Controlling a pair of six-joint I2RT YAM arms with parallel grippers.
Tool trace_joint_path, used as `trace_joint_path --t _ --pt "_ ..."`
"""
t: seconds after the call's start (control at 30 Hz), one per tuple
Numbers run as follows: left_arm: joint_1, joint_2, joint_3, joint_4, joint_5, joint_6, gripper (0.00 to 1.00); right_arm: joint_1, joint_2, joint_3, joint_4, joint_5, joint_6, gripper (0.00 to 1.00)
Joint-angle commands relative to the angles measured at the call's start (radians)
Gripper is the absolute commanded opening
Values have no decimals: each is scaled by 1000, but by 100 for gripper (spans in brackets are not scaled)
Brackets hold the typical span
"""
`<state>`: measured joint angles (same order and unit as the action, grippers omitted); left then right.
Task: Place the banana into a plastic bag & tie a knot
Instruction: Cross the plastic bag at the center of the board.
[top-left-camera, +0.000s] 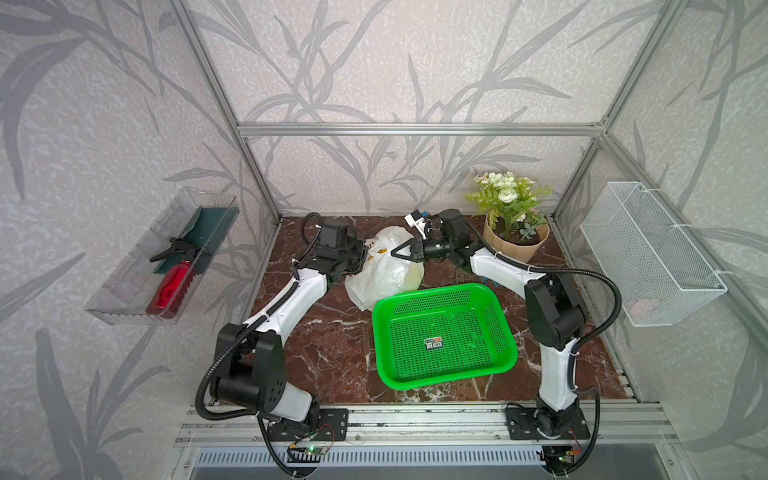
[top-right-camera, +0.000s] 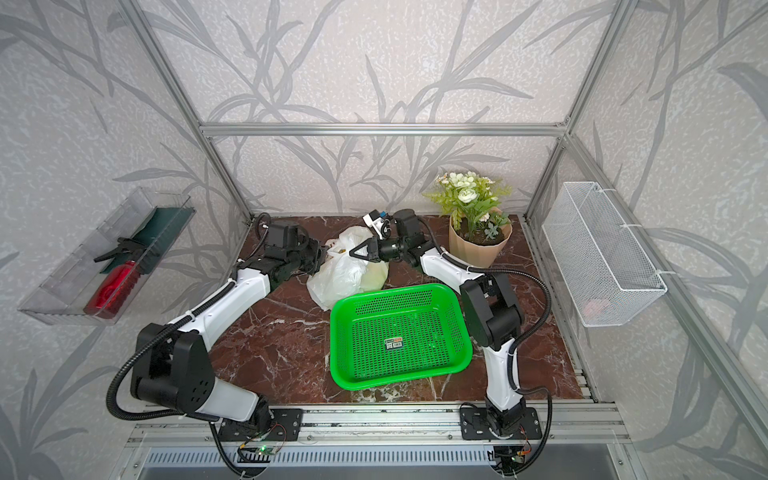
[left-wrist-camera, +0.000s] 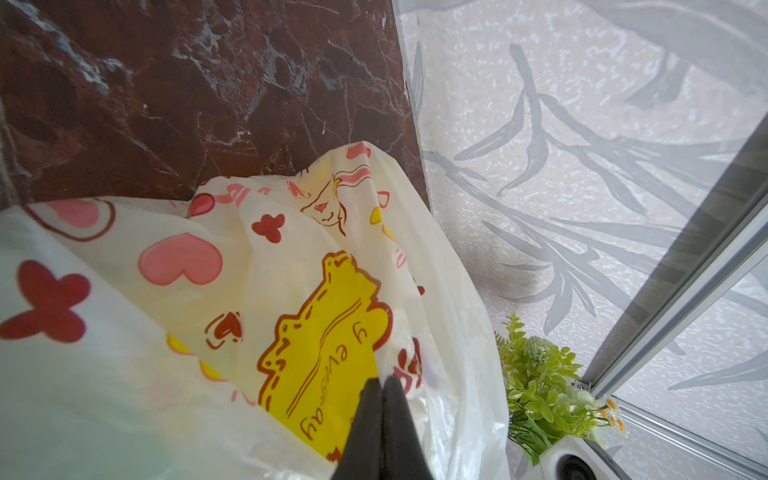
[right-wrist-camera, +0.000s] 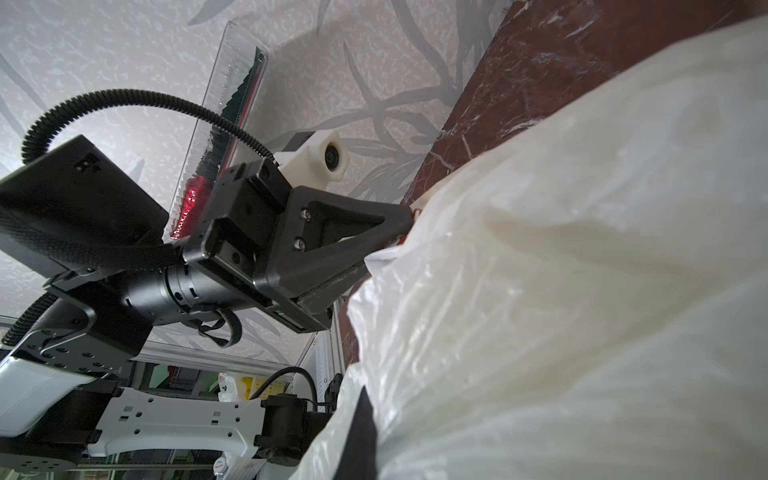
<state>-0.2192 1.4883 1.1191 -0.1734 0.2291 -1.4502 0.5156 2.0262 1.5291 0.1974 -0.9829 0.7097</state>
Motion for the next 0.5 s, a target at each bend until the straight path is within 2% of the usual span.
trace_joint_path --t 0.0,0.13,0.17,0.23,0.37,0.47 --pt "4 -47 -12 -54 -5 16 0 -12 -39 -5 108 -12 58 0" --pt "3 -66 15 -127 4 63 0 -12 -18 17 117 -37 79 0" --pt "3 -72 24 -140 6 73 2 -12 -12 21 116 -44 80 0" --pt "3 -84 55 -182 13 109 13 -12 -5 20 115 -57 82 0" --pt "-14 -100 139 -312 11 180 22 -12 6 18 121 -68 86 0" --pt "-33 -103 181 -349 20 211 22 -14 22 34 130 -81 93 0"
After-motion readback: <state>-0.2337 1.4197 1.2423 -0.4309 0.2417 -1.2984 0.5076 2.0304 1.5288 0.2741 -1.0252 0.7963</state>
